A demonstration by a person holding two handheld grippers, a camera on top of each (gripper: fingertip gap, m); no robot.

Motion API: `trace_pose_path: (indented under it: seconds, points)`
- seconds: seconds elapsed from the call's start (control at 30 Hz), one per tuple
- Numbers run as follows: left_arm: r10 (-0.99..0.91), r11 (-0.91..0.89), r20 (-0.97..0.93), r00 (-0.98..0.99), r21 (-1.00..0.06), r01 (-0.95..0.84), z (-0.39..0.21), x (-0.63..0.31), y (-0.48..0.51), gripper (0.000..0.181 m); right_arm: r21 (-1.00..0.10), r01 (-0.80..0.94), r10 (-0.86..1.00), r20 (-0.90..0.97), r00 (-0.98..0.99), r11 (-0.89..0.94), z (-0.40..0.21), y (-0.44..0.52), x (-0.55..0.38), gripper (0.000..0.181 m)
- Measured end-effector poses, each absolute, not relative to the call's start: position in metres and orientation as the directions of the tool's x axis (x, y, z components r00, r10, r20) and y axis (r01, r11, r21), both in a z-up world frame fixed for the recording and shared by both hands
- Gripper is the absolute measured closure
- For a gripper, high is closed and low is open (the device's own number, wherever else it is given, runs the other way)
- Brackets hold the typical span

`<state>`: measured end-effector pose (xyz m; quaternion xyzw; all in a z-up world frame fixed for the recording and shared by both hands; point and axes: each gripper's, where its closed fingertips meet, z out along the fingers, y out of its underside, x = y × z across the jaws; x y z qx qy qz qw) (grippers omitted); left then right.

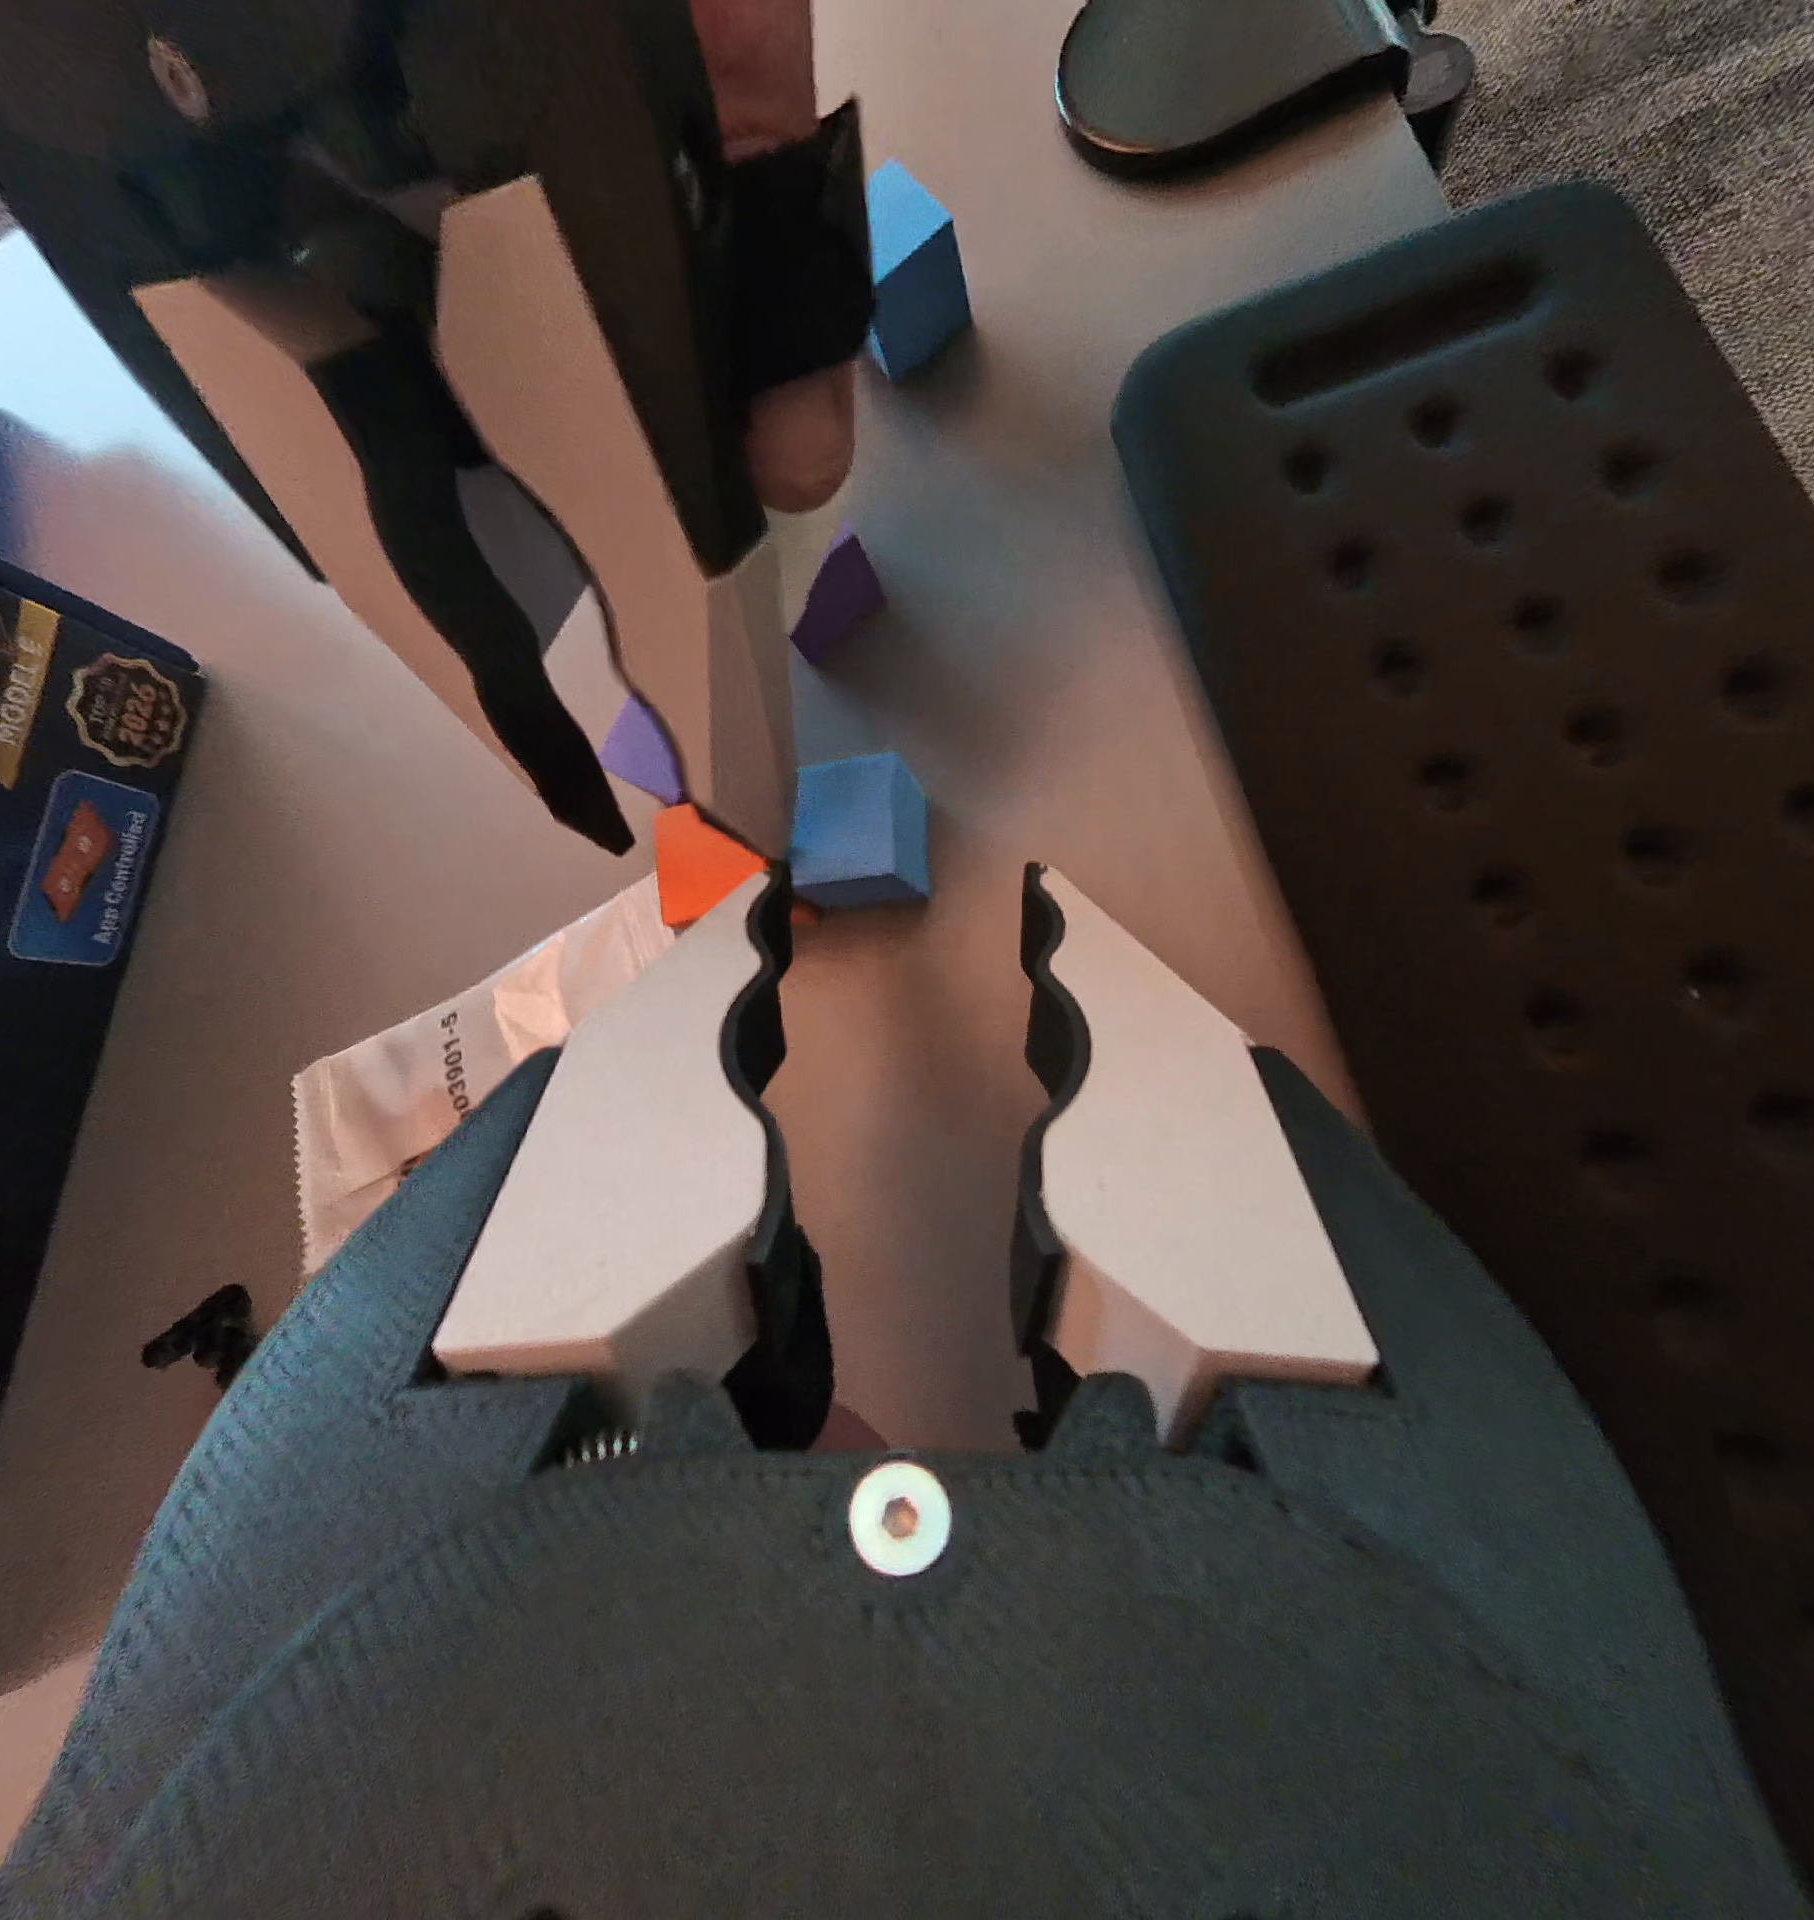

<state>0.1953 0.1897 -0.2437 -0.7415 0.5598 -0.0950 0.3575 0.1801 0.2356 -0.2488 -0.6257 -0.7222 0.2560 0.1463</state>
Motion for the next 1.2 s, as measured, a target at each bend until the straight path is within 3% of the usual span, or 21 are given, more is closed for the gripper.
trace_pose_path:
  seconds: [0.1,0.4,0.67,0.77,0.87,1.2]
  points:
    - [-0.893,-0.117,-0.275,0.356,-0.623,-0.774,-0.25,0.202,0.192,0.14,-0.56,0.824,0.978,-0.111,-0.176,0.085,-0.249,0.237,0.178,0.157]
    - [-0.905,-0.107,-0.258,0.339,-0.632,-0.767,-0.248,0.207,0.186,0.165,-0.58,0.814,0.979,-0.143,-0.145,0.036,-0.248,0.242,0.188,0.157]
    - [-0.887,-0.133,-0.277,0.371,-0.615,-0.777,-0.25,0.206,0.192,0.14,-0.525,0.846,0.984,-0.081,-0.159,0.094,-0.258,0.243,0.193,0.151]
    - [-0.874,-0.143,-0.316,0.368,-0.556,-0.819,-0.264,0.204,0.197,0.151,-0.523,0.844,0.984,-0.047,-0.172,0.122,-0.263,0.243,0.192,0.155]
    - [-0.882,-0.127,-0.326,0.341,-0.533,-0.837,-0.271,0.207,0.195,0.181,-0.546,0.83,0.988,-0.027,-0.154,0.115,-0.256,0.245,0.191,0.155]
    - [-0.909,-0.182,-0.2,0.367,-0.6,-0.779,-0.253,0.186,0.183,0.18,-0.648,0.747,0.989,0.083,-0.124,0.148,-0.196,0.249,0.16,0.155]
